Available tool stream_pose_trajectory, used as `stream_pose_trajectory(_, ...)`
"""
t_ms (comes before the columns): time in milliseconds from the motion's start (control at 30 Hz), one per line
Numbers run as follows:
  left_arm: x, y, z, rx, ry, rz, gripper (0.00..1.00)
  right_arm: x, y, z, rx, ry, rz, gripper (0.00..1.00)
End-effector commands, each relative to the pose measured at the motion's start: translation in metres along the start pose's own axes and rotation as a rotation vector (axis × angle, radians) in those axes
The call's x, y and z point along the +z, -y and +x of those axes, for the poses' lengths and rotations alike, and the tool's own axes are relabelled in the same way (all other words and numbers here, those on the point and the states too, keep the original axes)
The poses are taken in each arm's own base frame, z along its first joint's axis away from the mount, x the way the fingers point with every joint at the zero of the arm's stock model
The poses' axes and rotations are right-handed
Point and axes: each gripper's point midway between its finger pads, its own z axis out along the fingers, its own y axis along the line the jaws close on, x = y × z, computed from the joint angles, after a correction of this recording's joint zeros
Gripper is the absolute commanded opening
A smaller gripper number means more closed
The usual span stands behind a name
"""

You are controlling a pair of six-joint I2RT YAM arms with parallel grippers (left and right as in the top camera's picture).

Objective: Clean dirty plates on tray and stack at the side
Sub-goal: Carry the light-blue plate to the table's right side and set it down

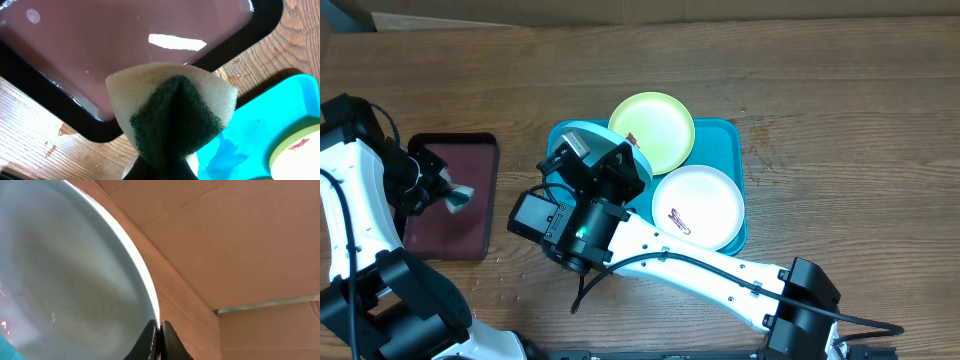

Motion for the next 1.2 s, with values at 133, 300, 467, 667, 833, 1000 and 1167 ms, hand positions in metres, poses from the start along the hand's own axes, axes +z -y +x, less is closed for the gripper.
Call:
stream_pose_trajectory(133, 0.000, -0.001, 0.001, 0.008, -0.007, 0.012, 0.04, -0.005, 0.010, -0.009, 0.097, 0.001, -0.081, 0.04)
stream_pose_trajectory(300, 0.000, -0.001, 0.001, 0.008, -0.007, 0.012, 0.04, 0.022, -0.027, 0.010, 0.237, -0.177, -0.385, 0.04)
stream_pose_trajectory(467, 0.000, -0.001, 0.002, 0.008, -0.008, 0.012, 0.04, 0.047, -0.054, 0.029, 0.485, -0.457, -0.886, 0.04)
stream_pose_trajectory(667, 0.000, -0.001, 0.002, 0.008, -0.008, 0.012, 0.04, 0.076, -0.003, 0.026, 0.802, -0.529, -1.455, 0.04)
stream_pose_trajectory(833, 0.000, -0.001, 0.001, 0.008, -0.008, 0.012, 0.04, 0.149, 0.066, 0.082, 1.028, -0.562, -1.365, 0.04)
stream_pose_trajectory(1000, 0.000, 0.001, -0.001, 0.009, 0.003, 0.017, 0.04, 0.209, 0.112, 0.201, 1.103, -0.812, -0.941, 0.04)
stream_pose_trajectory(1167, 0.000, 0.001, -0.003, 0.010, 0.009, 0.020, 0.04, 0.232, 0.141, 0.281, 1.112, -0.956, -0.654, 0.04)
